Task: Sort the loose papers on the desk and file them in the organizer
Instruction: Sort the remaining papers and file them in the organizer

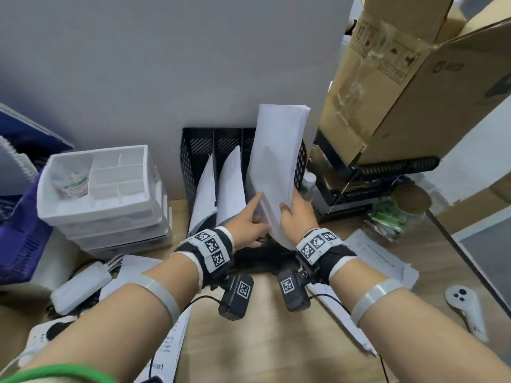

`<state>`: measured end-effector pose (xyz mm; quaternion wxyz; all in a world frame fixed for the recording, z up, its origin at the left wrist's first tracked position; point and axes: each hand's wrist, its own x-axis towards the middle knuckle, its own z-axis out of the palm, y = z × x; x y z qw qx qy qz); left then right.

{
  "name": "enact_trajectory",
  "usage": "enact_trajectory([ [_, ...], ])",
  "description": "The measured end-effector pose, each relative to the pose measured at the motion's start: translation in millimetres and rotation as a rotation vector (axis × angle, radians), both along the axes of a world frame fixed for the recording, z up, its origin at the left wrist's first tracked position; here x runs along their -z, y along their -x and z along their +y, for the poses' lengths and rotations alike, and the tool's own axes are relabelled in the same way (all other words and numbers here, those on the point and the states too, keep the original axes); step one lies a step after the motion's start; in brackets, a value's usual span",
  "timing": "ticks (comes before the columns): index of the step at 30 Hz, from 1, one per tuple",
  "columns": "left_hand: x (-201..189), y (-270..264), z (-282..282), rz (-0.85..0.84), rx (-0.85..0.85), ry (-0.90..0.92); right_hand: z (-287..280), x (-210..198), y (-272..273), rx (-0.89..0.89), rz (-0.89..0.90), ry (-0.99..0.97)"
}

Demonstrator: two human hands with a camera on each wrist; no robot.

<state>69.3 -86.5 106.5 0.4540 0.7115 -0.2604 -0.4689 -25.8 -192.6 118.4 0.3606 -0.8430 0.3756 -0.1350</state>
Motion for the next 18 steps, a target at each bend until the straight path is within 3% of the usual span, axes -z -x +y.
enact_trajectory([
  [3, -6, -9, -18, -0.008, -0.082, 0.062, -7, 5, -13, -0.087, 0.005, -0.088],
  [6, -17, -17, -35, -0.058, -0.188, 0.105, -6, 20, -24, -0.17, -0.042, -0.031],
  [10, -30, -30, -55, -0.42, -0.384, -0.089, -6, 35, -33, -0.267, -0.105, -0.128],
  [13, -39, -38, -60, -0.669, -0.396, -0.22, -9, 48, -35, -0.321, -0.172, -0.207],
  [15, -38, -38, -58, -0.769, -0.352, -0.227, -14, 62, -38, -0.374, -0.072, -0.195],
  [18, -30, -32, -55, -0.817, -0.317, -0.177, -29, 68, -43, -0.375, 0.26, -0.017],
])
